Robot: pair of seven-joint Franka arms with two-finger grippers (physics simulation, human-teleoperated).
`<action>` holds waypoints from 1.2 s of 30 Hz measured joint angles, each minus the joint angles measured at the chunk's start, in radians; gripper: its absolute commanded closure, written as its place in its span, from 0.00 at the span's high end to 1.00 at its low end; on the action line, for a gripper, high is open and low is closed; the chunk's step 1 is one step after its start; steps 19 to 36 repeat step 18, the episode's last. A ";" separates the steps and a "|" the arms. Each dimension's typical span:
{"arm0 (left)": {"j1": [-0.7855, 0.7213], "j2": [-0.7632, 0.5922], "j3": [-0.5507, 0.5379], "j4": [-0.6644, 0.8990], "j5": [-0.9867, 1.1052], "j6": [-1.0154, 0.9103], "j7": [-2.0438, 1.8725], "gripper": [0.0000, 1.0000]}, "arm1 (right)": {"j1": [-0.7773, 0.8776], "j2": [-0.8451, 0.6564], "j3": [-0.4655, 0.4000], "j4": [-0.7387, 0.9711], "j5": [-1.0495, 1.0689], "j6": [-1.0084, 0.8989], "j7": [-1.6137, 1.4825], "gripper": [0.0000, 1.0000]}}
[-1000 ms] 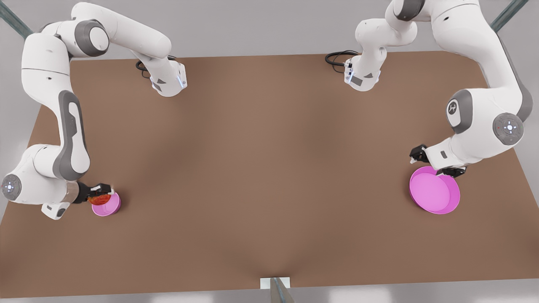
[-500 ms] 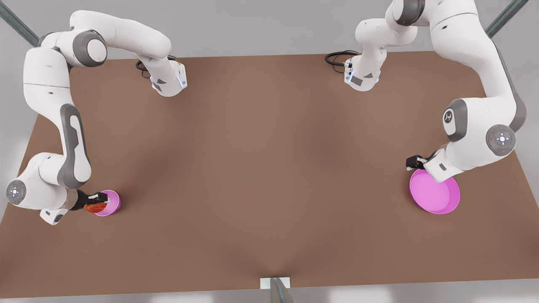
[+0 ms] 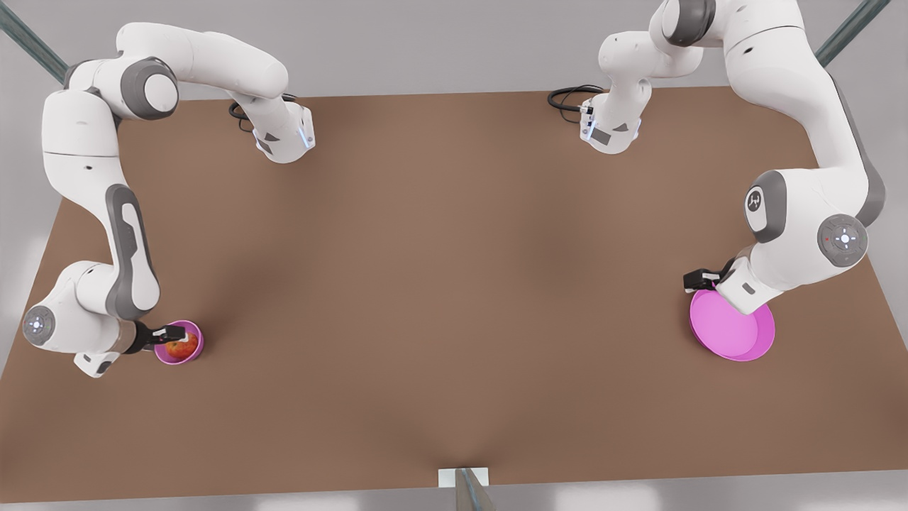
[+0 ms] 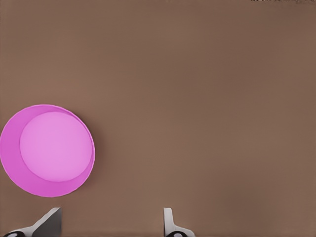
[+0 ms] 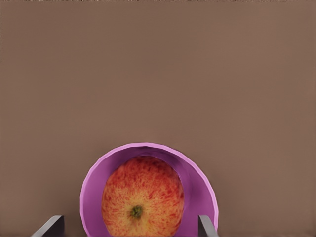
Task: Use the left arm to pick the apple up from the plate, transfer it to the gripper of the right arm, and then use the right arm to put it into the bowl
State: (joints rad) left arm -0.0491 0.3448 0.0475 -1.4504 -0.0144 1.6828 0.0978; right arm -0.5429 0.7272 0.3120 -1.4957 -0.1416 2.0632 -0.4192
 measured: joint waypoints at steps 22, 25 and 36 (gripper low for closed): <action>-0.002 0.004 -0.003 0.141 -0.008 -0.037 -0.061 1.00 | 0.383 -0.722 -0.156 0.132 0.061 -0.736 0.231 1.00; -0.002 0.004 -0.003 0.141 -0.008 -0.037 -0.061 1.00 | 0.383 -0.722 -0.156 0.132 0.061 -0.736 0.231 1.00; -0.002 0.004 -0.003 0.141 -0.008 -0.037 -0.061 1.00 | 0.383 -0.722 -0.156 0.132 0.061 -0.736 0.231 1.00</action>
